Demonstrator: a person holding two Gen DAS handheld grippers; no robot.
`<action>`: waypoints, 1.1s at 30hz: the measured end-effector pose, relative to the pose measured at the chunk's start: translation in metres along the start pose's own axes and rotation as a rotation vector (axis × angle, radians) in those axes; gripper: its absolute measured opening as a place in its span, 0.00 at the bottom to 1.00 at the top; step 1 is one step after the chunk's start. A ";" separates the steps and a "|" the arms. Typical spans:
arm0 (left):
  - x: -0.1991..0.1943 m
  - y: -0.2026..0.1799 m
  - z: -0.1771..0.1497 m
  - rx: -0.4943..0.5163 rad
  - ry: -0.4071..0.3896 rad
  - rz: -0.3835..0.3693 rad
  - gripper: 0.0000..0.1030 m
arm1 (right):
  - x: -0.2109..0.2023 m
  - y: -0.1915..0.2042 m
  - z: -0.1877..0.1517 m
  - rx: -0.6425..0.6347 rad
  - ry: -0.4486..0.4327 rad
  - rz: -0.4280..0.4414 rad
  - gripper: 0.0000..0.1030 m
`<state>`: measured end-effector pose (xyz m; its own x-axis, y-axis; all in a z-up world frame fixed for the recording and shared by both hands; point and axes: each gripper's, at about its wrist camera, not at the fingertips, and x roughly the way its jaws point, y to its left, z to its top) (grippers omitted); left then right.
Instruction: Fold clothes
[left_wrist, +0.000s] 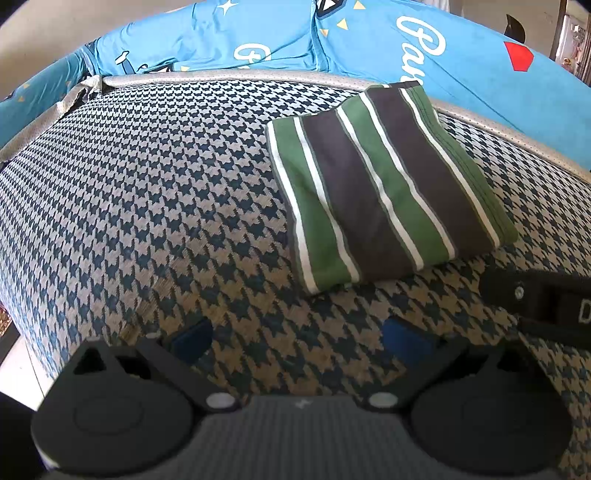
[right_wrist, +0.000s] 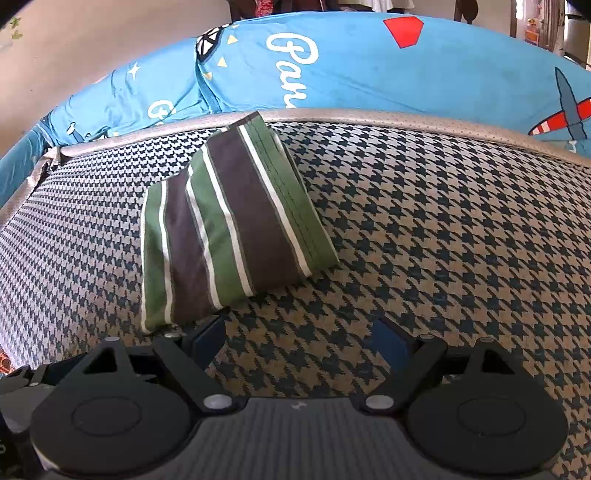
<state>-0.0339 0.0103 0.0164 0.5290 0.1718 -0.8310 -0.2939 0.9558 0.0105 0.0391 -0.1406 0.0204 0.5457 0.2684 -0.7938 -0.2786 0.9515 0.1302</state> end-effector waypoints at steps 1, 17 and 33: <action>0.000 0.000 0.000 0.002 -0.001 0.001 1.00 | 0.000 0.001 0.000 -0.003 -0.003 0.003 0.85; 0.001 0.001 -0.001 0.003 -0.006 0.001 1.00 | 0.001 0.009 0.000 -0.068 -0.035 -0.020 0.85; -0.001 0.001 0.000 0.015 -0.015 0.000 1.00 | 0.001 0.005 0.001 -0.074 -0.048 -0.010 0.85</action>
<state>-0.0350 0.0108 0.0169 0.5413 0.1750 -0.8224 -0.2815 0.9594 0.0189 0.0395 -0.1356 0.0206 0.5854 0.2674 -0.7654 -0.3293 0.9411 0.0769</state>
